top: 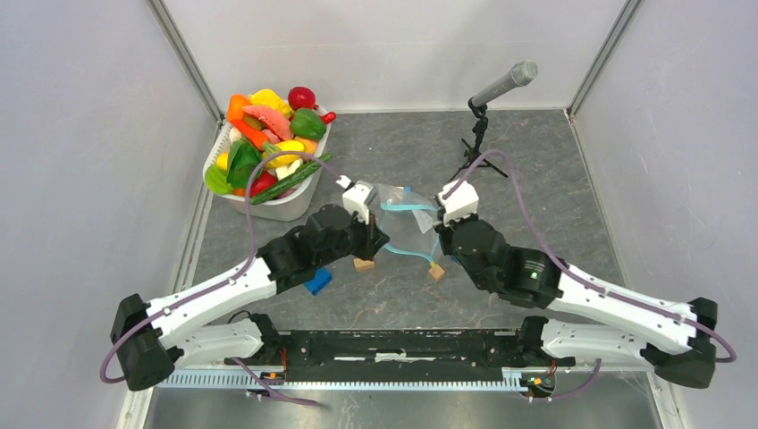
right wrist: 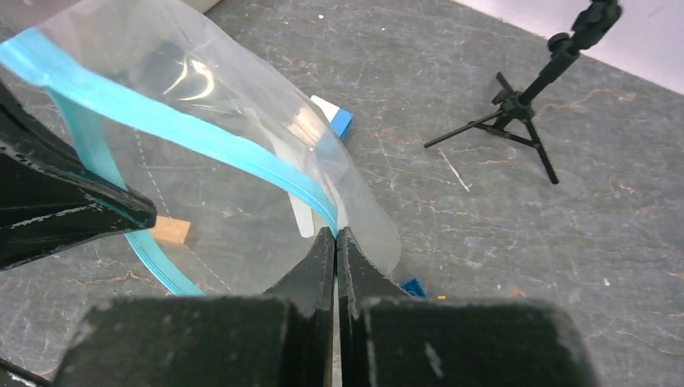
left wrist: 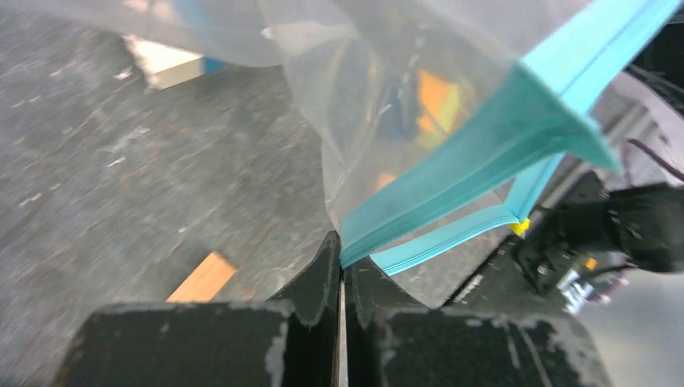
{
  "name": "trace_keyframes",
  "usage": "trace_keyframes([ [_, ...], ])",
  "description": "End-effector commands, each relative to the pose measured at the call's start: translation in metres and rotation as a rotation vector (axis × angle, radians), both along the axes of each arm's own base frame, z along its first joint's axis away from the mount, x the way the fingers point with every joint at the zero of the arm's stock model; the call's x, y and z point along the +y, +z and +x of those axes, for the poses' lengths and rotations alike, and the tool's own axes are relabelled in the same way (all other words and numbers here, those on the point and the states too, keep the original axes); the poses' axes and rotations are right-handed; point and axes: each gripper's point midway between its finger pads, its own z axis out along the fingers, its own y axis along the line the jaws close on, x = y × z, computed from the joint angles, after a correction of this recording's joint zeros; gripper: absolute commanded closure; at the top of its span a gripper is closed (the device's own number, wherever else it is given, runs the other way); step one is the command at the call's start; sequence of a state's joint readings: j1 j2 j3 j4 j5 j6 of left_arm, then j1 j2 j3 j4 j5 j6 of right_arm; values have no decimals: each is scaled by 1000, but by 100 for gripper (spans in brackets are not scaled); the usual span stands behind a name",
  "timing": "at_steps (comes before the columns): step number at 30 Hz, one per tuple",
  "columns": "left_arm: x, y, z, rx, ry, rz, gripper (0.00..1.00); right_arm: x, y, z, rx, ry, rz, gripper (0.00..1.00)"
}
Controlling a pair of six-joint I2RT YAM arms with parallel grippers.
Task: Place the food in the zip-top bag and seal the zipper
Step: Open the zipper of the food storage bag.
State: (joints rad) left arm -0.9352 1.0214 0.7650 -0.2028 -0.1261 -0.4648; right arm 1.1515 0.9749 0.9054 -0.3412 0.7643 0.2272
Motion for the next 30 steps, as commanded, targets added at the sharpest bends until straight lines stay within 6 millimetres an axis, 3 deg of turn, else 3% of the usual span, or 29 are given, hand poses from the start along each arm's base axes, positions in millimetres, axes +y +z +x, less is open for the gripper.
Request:
trace_keyframes([
  [1,-55,58,-8,-72,-255,-114,98,-10,22,-14,-9,91,-3,100],
  [3,-67,57,-2,-52,-271,-102,98,12,18,-24,8,220,33,100],
  [6,-61,25,13,15,-195,-25,98,48,-11,-36,116,356,4,100],
  [9,-34,-10,15,75,-89,2,98,59,-57,-21,220,279,-111,100],
  [12,9,-36,21,104,42,37,98,77,-74,-4,279,316,-15,100],
  [15,43,-45,25,93,131,102,98,82,-65,19,270,309,132,100],
  [19,61,-56,33,104,184,188,98,86,-43,33,235,317,266,100],
  [23,65,-68,33,144,192,224,98,78,-24,39,191,296,395,100],
  [27,61,-70,32,162,183,218,98,70,-17,38,148,273,435,100],
  [30,59,-64,34,156,179,214,97,57,-22,42,140,217,393,100],
])
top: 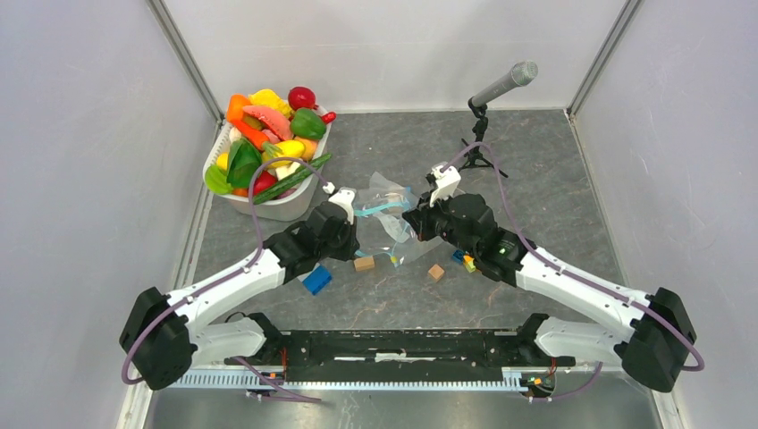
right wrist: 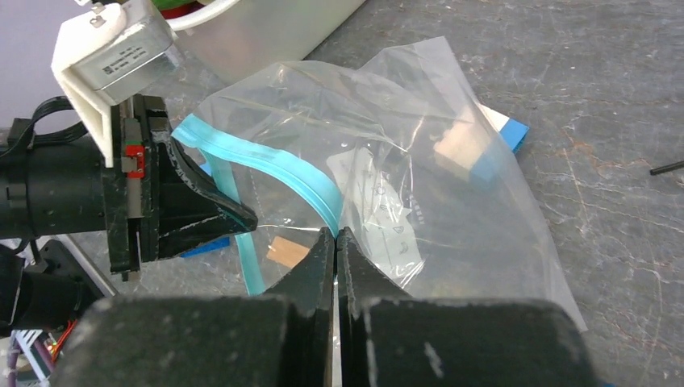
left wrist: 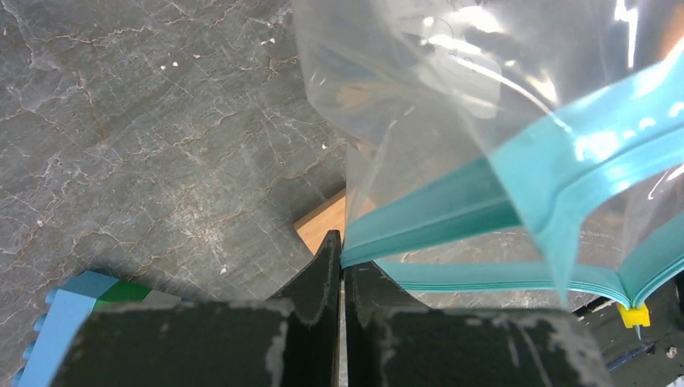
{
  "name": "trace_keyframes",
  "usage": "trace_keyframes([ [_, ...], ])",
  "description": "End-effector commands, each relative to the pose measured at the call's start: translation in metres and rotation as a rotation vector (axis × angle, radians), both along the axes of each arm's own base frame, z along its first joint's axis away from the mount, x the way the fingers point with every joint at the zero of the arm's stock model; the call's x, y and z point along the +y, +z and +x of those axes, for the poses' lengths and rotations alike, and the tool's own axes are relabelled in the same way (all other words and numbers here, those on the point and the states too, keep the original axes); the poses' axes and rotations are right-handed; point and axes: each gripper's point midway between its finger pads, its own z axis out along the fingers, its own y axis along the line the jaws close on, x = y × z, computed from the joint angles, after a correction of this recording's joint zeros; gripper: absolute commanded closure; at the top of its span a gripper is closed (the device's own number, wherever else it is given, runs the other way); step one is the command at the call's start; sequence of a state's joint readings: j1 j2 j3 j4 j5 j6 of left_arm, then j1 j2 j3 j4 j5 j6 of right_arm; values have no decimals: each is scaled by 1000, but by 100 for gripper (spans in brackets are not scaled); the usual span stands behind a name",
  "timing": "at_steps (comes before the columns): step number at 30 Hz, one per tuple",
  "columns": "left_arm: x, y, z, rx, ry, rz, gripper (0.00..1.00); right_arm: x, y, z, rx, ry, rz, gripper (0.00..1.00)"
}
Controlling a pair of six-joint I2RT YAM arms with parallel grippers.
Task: Place the food in the zip-top bag and seal the zipper
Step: Open the zipper of the food storage bag.
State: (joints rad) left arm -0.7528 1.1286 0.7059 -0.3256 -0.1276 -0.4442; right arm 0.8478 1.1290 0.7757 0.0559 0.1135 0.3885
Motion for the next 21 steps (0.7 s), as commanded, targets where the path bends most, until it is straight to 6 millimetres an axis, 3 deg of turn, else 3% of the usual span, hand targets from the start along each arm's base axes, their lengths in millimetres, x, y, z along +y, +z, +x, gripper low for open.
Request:
trace_keyframes([
  [1,-3,21,9,-33,11,-14,97,-15,18,12,-50,-99,20,100],
  [3,-4,29,13,-56,16,-21,86,-27,20,14,-66,-154,0,100],
  [5,-13,41,17,-78,-1,-61,59,-31,25,13,-83,-158,4,100],
  [9,-47,64,21,-88,-101,-170,52,-30,26,12,-78,-160,-4,100],
  [13,-64,86,16,-99,-186,-237,44,-30,25,18,-75,-190,2,100],
  [18,-58,118,-7,-164,-276,-293,24,-33,20,30,-67,-252,-46,100],
  [19,-53,119,-10,-170,-278,-290,11,-32,19,32,-67,-253,-53,100],
  [21,-46,124,-18,-181,-291,-280,7,-30,18,35,-66,-252,-65,100],
])
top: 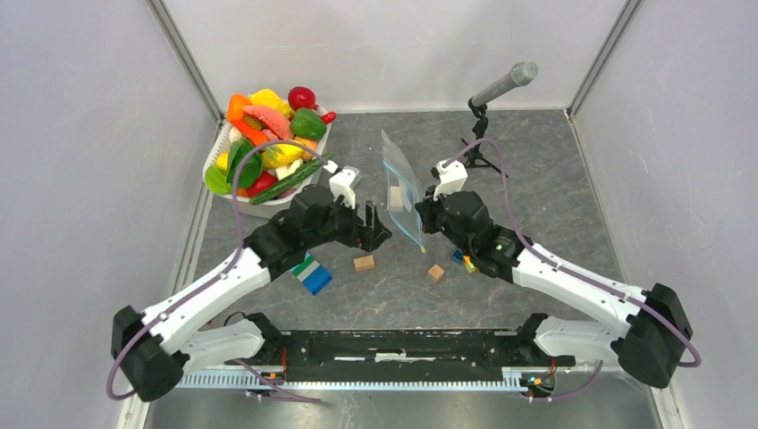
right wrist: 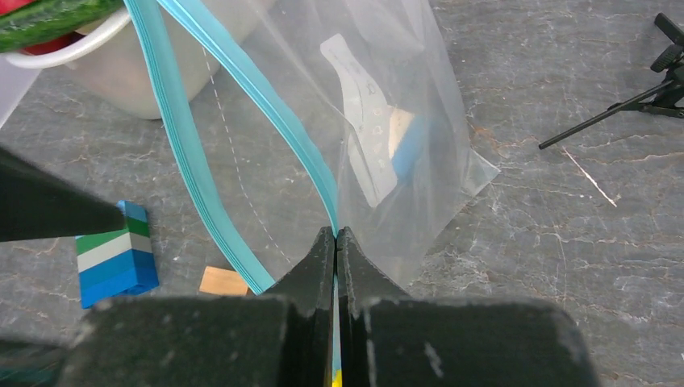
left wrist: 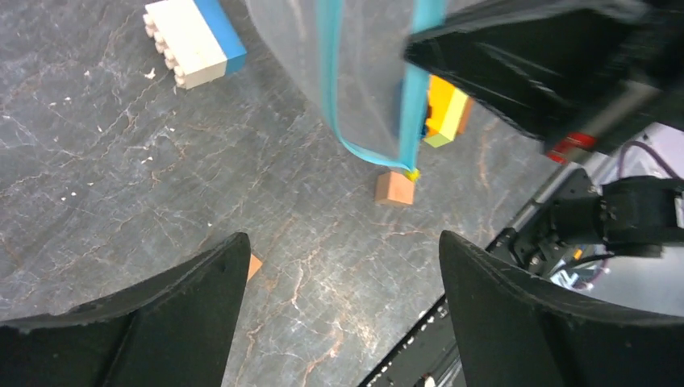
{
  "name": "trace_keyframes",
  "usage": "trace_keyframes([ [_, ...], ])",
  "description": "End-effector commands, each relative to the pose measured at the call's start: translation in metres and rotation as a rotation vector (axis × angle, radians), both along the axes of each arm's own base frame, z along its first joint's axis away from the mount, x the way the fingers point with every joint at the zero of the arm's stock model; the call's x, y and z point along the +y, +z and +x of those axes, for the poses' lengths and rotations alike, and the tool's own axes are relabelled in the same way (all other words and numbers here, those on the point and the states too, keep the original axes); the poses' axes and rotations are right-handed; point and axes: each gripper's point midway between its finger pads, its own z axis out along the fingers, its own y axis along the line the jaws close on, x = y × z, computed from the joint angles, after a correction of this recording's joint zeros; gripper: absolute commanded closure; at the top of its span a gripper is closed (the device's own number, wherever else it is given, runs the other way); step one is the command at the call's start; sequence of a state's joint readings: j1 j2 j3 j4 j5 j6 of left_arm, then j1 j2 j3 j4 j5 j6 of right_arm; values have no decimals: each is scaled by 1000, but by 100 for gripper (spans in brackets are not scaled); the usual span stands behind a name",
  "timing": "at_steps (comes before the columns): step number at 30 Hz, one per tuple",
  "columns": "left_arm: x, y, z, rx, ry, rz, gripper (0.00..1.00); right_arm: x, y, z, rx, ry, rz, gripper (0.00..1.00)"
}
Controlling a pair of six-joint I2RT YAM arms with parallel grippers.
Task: Place the food in the zip-top bag and seal the zipper
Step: Open the zipper of the food storage bag, then pick up the fake vegetable from the bin.
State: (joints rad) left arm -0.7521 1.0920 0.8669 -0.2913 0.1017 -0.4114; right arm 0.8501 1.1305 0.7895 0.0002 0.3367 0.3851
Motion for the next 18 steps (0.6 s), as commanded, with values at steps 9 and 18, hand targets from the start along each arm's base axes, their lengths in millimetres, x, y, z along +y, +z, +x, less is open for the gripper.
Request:
trace_keyframes([
  [9,70,58,8,-248,198,100,0,21,24,11,-37,47,3,100],
  [18,93,94,82,-288,204,220,0,27,21,6,-29,99,-4,100],
])
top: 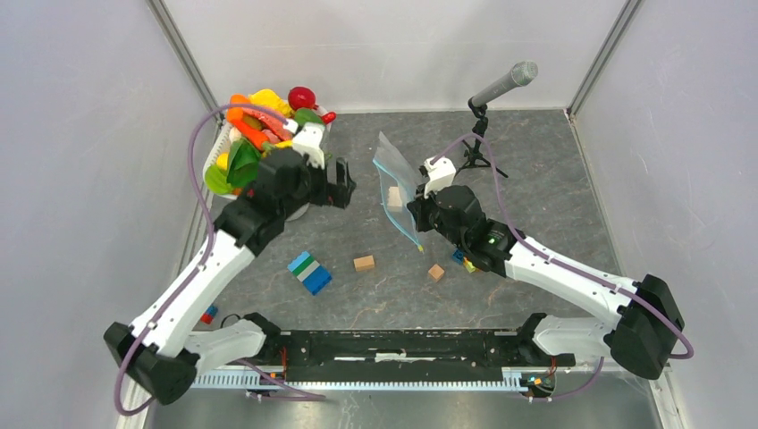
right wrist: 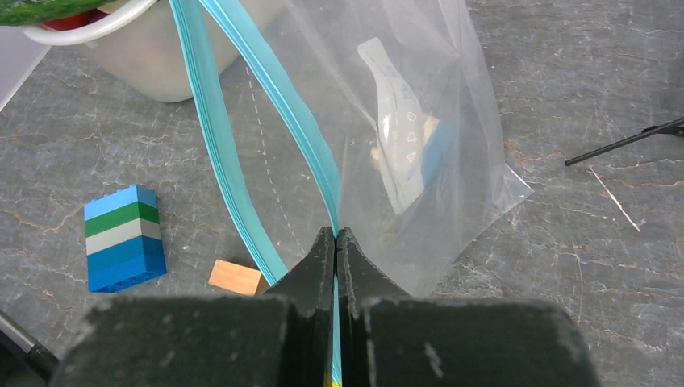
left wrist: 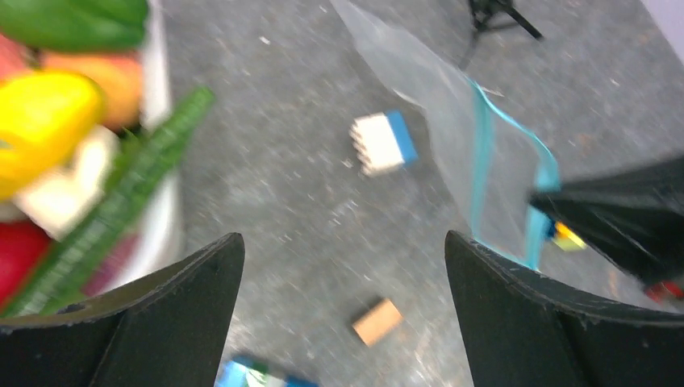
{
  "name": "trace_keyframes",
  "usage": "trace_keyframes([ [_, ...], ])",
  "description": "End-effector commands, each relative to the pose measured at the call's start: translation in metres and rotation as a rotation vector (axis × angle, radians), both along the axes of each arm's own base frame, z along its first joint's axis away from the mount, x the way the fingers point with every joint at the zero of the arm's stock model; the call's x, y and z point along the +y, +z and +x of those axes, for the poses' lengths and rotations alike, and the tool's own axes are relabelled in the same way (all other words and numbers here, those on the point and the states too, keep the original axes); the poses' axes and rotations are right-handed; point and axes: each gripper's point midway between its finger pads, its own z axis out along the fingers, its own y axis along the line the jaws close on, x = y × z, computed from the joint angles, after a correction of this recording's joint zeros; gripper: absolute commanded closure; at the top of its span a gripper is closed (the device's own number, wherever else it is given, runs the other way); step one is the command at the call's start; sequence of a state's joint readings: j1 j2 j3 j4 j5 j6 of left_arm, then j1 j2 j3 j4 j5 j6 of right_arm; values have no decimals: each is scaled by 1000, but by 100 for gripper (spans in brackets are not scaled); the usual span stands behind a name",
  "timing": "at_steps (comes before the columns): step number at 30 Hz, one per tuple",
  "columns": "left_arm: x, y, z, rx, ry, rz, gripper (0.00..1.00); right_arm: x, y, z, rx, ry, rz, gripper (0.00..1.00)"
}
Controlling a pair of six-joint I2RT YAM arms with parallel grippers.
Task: Place the food in the zip-top bag and seal the zipper
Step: Pick up the fake vegetable from the bin.
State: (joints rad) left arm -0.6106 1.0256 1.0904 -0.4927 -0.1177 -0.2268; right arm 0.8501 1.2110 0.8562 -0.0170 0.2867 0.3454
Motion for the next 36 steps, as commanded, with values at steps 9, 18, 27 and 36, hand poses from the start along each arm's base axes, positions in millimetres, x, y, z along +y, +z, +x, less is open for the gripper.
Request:
trace_keyframes([
  [9,23,-8,89,72,-210,211,4,9,19,-7,-35,69,42,100],
  [18,36,-37,117,112,-263,383,10,9,20,-10,-39,81,53,100],
  [27,57,-70,136,166,-177,496,17,9,16,-11,-35,85,50,100],
  [36,65,-73,147,114,-128,522,27,11,12,-14,-24,97,63,100],
])
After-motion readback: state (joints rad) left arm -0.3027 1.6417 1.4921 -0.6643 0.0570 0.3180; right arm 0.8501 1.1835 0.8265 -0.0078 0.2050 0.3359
